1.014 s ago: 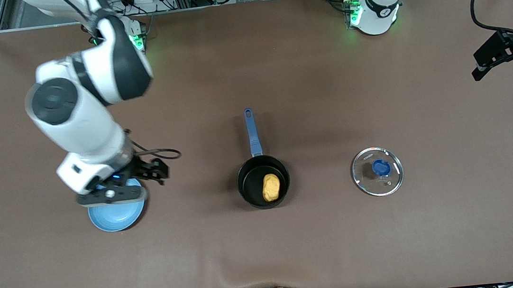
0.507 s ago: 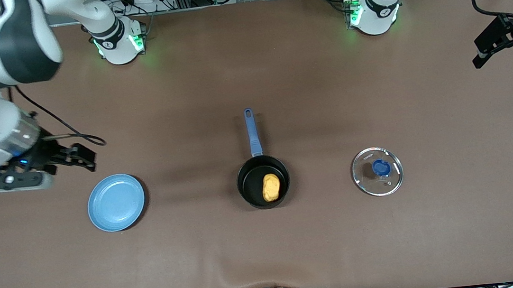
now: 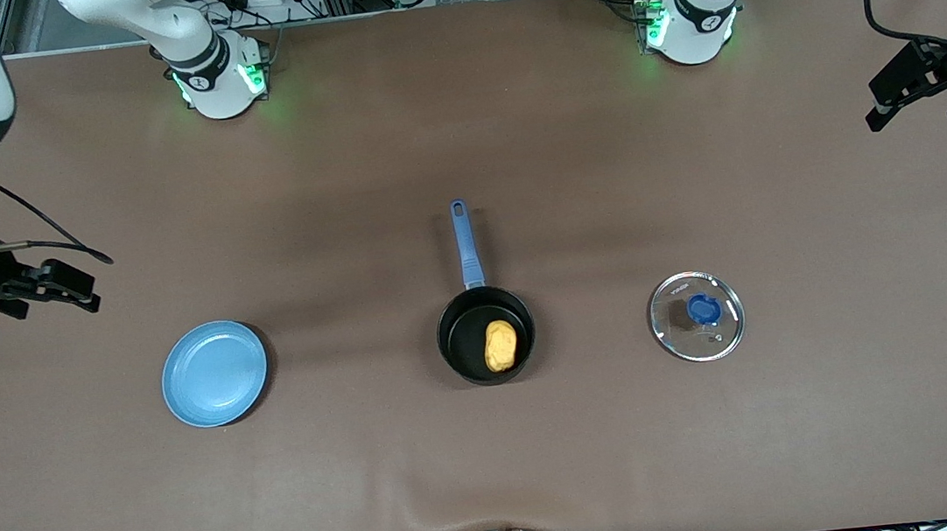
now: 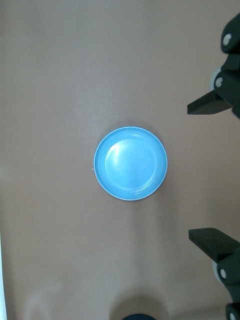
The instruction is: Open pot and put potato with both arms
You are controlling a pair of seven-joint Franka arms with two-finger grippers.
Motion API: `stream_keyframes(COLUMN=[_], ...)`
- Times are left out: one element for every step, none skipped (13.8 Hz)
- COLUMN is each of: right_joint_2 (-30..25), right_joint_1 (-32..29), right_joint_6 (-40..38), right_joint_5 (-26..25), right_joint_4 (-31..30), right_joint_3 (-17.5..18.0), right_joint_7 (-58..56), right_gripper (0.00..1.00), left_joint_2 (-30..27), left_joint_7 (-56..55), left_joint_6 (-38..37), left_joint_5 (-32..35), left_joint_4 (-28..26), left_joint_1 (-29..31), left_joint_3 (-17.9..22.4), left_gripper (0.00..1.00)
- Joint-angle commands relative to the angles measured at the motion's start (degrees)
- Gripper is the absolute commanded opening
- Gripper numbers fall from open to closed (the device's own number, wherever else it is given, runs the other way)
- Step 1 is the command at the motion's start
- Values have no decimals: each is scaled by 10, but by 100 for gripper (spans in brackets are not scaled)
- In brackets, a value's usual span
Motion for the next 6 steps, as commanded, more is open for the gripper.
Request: stream_keyframes(right_joint_2=[-23, -23, -23, -23, -23, -23], right_joint_1=[-9, -9, -9, -9, -9, -9], right_joint_6=[2, 1, 1, 1, 1, 1], right_joint_5=[-9, -9, -9, -9, -9, -9], right_joint_4=[-22, -22, -22, -23, -23, -23], right_joint_3=[11, 11, 11, 11, 11, 12], right_joint_7=[-4, -4, -4, -4, -4, -4], right_gripper=[100, 100, 100, 100, 100, 100], left_joint_2=[-11, -11, -11, -11, -11, -11], left_joint_7=[1, 1, 1, 1, 1, 0], left_joint_6=[9, 9, 9, 9, 9, 9], left_joint_5=[20, 21, 21, 21, 21, 21], left_joint_4=[-10, -10, -10, -9, -7, -7], left_joint_1=[-6, -7, -7, -7, -7, -7], left_joint_3=[3, 3, 2, 2, 2, 2], left_gripper=[100, 100, 100, 100, 100, 100])
